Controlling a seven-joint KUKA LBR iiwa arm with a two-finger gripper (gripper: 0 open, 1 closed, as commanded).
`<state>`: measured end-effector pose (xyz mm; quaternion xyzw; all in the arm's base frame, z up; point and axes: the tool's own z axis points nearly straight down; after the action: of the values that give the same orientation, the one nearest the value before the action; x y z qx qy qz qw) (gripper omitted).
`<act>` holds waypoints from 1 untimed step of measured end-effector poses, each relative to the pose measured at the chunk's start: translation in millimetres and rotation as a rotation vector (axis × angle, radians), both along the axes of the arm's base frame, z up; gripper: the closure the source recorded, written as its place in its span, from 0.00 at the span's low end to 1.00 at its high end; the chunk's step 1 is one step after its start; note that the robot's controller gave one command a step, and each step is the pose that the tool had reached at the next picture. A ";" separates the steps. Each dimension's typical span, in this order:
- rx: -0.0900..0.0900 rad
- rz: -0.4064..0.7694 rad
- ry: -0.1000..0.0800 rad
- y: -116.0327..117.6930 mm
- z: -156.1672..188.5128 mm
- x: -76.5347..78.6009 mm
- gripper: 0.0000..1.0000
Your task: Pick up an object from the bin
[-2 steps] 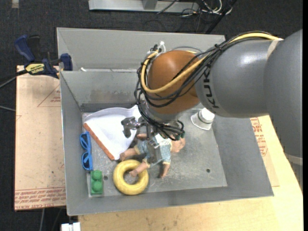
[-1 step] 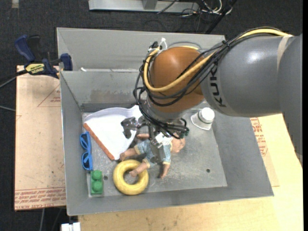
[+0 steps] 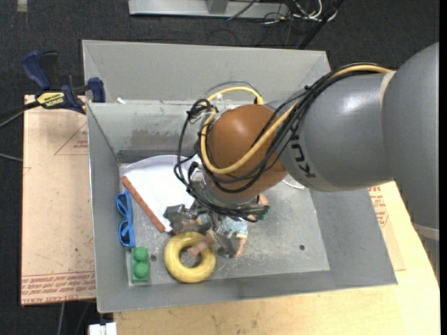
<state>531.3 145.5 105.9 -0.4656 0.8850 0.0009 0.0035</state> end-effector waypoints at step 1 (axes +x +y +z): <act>0.001 0.228 0.001 -14.4 -34.6 -14.6 1.00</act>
Offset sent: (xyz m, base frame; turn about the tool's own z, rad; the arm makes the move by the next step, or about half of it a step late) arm 0.0000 0.0000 0.0000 0.0000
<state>516.7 131.1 71.3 -0.5633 0.8263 0.0021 0.0030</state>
